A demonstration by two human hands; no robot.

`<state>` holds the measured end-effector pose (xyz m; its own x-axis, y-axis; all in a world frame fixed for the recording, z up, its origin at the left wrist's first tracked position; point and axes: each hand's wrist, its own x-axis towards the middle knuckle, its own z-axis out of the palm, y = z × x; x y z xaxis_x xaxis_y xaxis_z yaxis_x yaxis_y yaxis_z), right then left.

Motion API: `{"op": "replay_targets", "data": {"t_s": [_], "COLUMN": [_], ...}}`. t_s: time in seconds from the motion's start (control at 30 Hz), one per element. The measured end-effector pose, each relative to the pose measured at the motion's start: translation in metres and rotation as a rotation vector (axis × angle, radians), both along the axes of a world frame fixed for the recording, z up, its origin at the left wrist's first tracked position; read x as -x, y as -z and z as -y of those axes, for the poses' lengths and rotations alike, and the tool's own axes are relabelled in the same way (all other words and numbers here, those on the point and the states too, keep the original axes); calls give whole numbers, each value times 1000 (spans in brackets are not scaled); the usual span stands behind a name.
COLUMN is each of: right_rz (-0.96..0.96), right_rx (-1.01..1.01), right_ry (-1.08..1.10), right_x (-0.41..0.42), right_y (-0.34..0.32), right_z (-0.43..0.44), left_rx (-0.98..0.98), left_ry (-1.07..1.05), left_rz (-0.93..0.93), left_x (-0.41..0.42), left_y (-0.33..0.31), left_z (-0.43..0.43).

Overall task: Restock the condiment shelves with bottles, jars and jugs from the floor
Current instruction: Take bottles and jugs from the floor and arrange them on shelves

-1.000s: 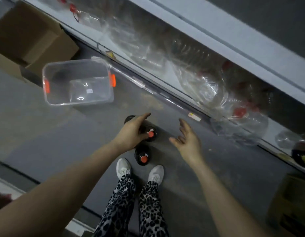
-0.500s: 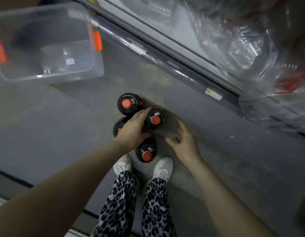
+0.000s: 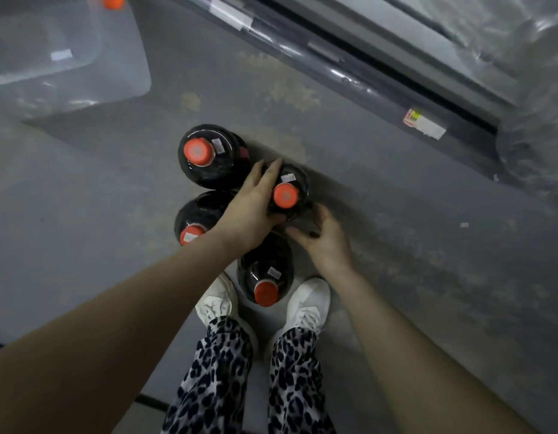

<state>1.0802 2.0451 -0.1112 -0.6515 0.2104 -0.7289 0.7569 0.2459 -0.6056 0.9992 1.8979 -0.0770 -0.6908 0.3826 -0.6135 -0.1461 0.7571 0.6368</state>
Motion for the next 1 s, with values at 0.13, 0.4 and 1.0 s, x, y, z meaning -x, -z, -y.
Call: {"op": "replay_targets", "data": {"t_s": [0.13,0.4,1.0], "right_rz": [-75,-184,-157], "right_rx": [75,86,503], "right_ry": [-2,33,365], "right_x": [7,31,84], "right_y": [10,12,72], "right_z": [4,-23,-71], "left_rx": [-38,-130,-287], "left_ry": [-26,-54,-32], "left_rz": [-1,-53,122], "left_x": [8,39,88], "left_y": [5,15,65], "left_z": [-2,-22,-66]}}
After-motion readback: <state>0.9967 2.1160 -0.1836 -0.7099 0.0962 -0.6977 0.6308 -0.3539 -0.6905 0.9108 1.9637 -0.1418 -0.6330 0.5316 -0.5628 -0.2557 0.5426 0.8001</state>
